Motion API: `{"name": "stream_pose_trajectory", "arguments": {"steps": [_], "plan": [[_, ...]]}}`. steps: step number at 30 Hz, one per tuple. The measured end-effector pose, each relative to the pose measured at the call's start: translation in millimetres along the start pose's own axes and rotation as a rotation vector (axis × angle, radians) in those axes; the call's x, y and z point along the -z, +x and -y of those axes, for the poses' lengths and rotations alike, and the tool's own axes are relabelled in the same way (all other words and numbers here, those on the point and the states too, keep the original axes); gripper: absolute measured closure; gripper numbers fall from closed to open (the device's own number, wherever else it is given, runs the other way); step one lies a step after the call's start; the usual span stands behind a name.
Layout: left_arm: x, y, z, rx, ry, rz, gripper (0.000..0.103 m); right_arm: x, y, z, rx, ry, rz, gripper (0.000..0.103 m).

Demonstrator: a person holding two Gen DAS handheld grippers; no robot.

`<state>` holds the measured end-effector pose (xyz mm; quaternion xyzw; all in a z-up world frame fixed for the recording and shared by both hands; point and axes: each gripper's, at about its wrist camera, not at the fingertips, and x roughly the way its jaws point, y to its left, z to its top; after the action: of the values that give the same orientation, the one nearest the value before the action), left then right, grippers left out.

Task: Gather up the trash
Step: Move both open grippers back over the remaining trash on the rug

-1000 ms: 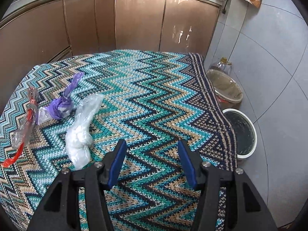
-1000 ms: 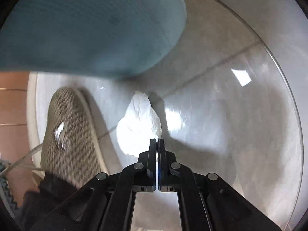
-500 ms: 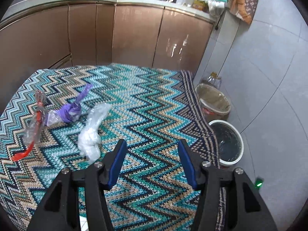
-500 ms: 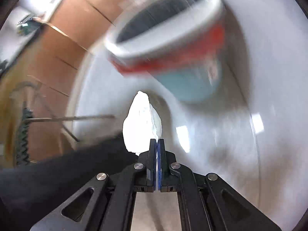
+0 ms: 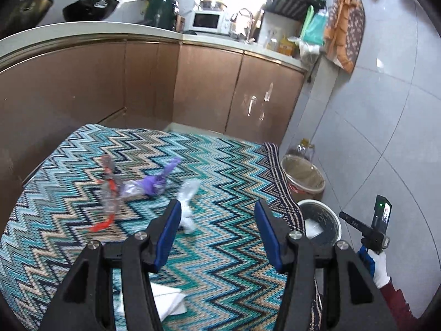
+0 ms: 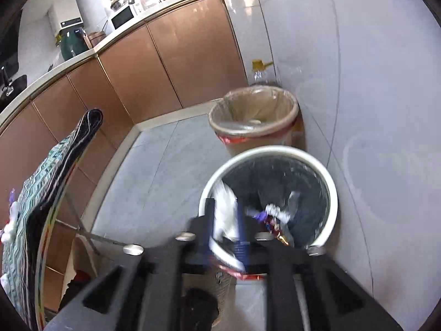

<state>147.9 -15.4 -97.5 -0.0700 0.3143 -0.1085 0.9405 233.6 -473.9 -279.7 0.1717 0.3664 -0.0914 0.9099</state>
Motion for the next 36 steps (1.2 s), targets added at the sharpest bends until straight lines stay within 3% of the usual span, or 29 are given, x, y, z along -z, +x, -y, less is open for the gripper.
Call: {"name": "stream_pose_trajectory", "arguments": {"steps": [5,21,28,36], "plan": [[5.5,-24.7,-19.5,-0.019,-0.013,0.030,0.050,-17.8,-45.6,-18.7,-0.007,-0.038,0.027,0.065],[35.5,-96.6,-98.3,-0.086,-0.092,0.098,0.050,18.2,-204.6,-116.1,-0.167,-0.194,0.118,0.057],[53.7,-99.5,-128.1,-0.083,-0.130,0.054,0.050,31.3,-232.4,-159.1,-0.248,-0.244,0.109,0.056],[34.6,-74.3,-144.7,-0.065,-0.102,-0.001,0.050,34.4,-224.0,-225.8,-0.341,-0.354,0.052,0.056]]}}
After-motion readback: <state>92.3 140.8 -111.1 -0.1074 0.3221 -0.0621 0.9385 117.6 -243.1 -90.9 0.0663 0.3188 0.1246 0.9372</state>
